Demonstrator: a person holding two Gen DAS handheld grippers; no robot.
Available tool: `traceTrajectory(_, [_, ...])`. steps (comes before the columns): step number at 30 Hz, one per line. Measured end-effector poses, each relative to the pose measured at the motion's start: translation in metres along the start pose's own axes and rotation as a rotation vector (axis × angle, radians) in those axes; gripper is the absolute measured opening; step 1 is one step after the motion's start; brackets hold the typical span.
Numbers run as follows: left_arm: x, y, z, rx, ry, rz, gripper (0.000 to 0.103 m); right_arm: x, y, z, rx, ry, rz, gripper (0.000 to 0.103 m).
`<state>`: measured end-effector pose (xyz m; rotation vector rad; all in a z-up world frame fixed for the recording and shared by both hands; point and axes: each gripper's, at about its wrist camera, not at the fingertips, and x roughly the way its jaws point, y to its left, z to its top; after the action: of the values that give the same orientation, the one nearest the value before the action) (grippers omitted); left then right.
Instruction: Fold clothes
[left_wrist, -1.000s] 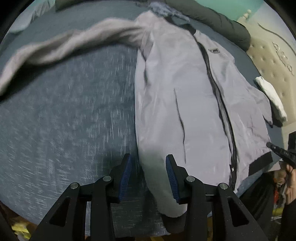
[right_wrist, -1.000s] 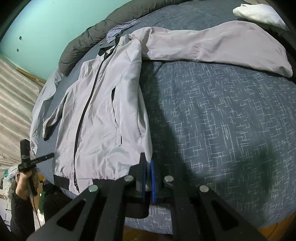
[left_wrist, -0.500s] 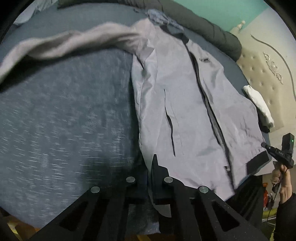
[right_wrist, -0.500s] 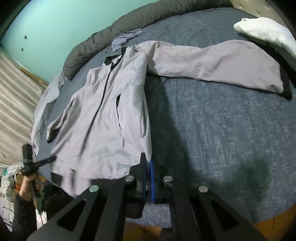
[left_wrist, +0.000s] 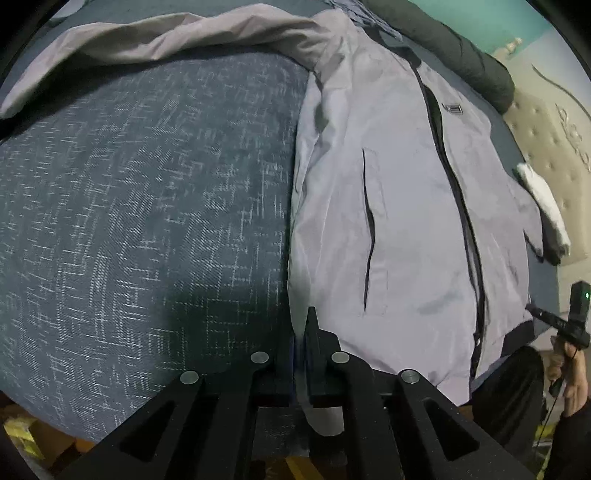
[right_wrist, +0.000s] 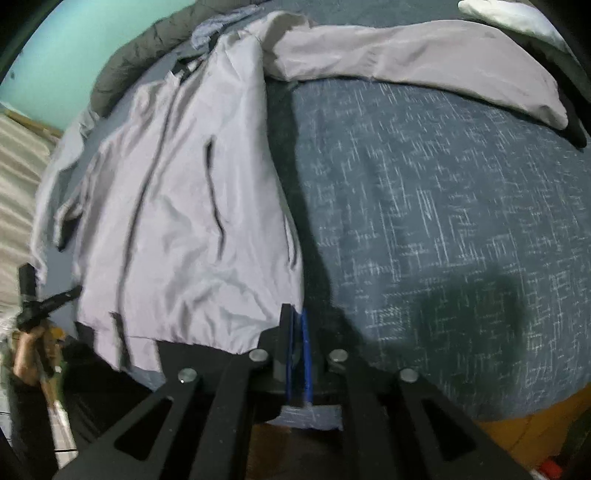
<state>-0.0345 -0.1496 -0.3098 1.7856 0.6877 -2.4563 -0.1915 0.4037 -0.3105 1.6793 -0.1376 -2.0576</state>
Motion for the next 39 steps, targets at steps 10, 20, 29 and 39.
traceTrajectory(10, [-0.045,-0.047,0.036,0.099,-0.17,0.012,0.027,-0.067,-0.066,0.064,0.087,-0.278,-0.081,0.037])
traceTrajectory(20, [-0.003,-0.119,0.082,0.171,-0.21,-0.02,0.027,-0.089,-0.171,0.102,0.313,-0.394,-0.269,0.057])
traceTrajectory(29, [0.039,-0.133,0.103,0.129,-0.262,-0.06,0.027,-0.078,-0.226,0.115,0.414,-0.358,-0.315,0.064])
traceTrajectory(39, [0.077,-0.126,0.101,0.112,-0.244,-0.07,0.027,-0.057,-0.222,0.123,0.404,-0.349,-0.345,0.061])
